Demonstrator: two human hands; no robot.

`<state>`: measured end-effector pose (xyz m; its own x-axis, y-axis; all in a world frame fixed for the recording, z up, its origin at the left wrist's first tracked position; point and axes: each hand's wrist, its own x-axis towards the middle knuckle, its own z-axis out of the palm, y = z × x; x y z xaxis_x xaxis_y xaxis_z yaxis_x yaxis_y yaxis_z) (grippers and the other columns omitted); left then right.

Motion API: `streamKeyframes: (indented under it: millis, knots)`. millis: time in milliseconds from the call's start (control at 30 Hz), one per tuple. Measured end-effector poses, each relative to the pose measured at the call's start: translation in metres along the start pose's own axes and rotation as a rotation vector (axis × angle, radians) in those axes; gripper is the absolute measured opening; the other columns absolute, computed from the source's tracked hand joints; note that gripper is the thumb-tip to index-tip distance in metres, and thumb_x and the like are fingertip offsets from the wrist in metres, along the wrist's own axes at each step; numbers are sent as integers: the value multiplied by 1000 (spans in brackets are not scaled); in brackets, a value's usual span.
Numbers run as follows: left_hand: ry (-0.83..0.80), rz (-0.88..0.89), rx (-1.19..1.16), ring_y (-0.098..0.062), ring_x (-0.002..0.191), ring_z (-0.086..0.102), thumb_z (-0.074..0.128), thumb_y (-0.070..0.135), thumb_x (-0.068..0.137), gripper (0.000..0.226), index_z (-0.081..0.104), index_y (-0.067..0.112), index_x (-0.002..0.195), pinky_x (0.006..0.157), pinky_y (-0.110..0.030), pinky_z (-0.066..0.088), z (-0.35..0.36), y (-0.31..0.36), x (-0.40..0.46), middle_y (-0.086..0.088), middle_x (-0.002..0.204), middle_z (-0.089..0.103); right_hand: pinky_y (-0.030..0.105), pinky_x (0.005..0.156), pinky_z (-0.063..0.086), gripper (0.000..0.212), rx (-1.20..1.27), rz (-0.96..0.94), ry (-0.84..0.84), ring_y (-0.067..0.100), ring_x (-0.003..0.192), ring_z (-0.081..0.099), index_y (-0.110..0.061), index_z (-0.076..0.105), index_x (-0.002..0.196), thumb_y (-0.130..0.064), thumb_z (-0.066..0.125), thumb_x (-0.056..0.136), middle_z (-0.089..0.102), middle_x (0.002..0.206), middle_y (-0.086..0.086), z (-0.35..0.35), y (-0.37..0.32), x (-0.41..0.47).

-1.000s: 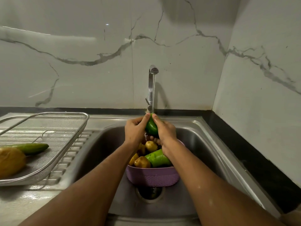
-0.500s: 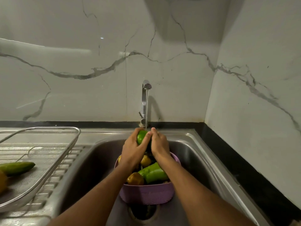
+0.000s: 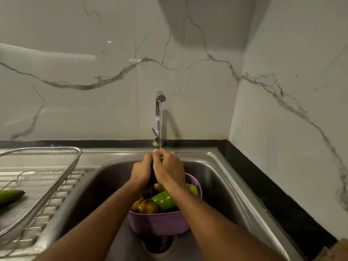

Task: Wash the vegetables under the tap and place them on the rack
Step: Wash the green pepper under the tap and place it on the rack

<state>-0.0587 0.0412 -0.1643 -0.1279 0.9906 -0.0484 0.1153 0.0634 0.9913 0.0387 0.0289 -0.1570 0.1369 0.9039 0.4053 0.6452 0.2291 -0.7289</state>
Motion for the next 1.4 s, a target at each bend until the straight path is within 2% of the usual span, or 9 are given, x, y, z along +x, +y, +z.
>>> streamKeyframes:
  millis: [200,300,433,600,833,1033,1133,1267,1400]
  knots:
    - [44,-39,-147,-29,81,66,37,49,104,53,69,7,100,75,-42,57,0,4,-5,-27,99,72,25,67,48,34,28,-202,123,8,76,58,-24,62,91,-42,39,107,62,84,-5,10,6,3]
    - [172,210,97,-20,80,66,41,54,102,40,65,25,90,85,-48,59,3,-2,-10,-12,88,70,27,57,41,41,259,99,90,14,66,55,-19,56,70,-31,40,106,56,68,-1,6,5,8]
    - [232,565,260,-5,84,66,51,46,104,13,61,39,98,82,-39,59,2,-3,-18,10,90,67,27,51,49,44,623,635,-154,20,65,61,-11,63,103,-45,35,106,65,85,9,-2,-6,14]
    - [211,771,521,-5,92,60,42,57,99,43,55,32,131,82,-33,51,-5,-13,-9,11,114,61,17,35,30,51,801,891,-334,11,34,44,-11,62,93,-54,37,103,56,54,3,-12,-7,13]
    - [59,297,184,-24,84,69,40,64,88,41,69,35,87,87,-54,59,2,1,-1,1,83,72,26,53,41,60,105,214,54,9,65,59,-15,65,75,-56,34,106,63,71,-2,-8,-4,4]
    - [-130,-187,-75,-25,62,56,33,59,104,67,66,2,94,55,-31,46,-3,13,-13,-18,76,66,34,68,55,51,-187,-238,139,12,71,58,-20,61,89,-59,31,103,61,79,-2,-1,7,2]
    - [-127,-143,-133,-21,57,50,36,57,104,64,67,3,94,49,-27,41,3,13,-13,-15,75,61,29,68,54,41,-126,-268,178,8,72,58,-22,63,92,-51,36,104,61,81,-6,0,15,5]
    - [65,249,88,-17,70,66,37,74,98,64,70,20,92,70,-38,56,11,5,-5,0,76,71,21,58,42,35,92,-45,198,4,68,58,-24,65,83,-37,42,106,63,74,-8,-8,5,6]
    - [129,538,394,-7,74,66,41,85,88,56,60,33,95,75,-42,59,9,-6,-11,8,78,68,34,70,51,42,447,559,94,16,76,61,-14,64,87,-38,35,108,65,84,3,-13,-1,16]
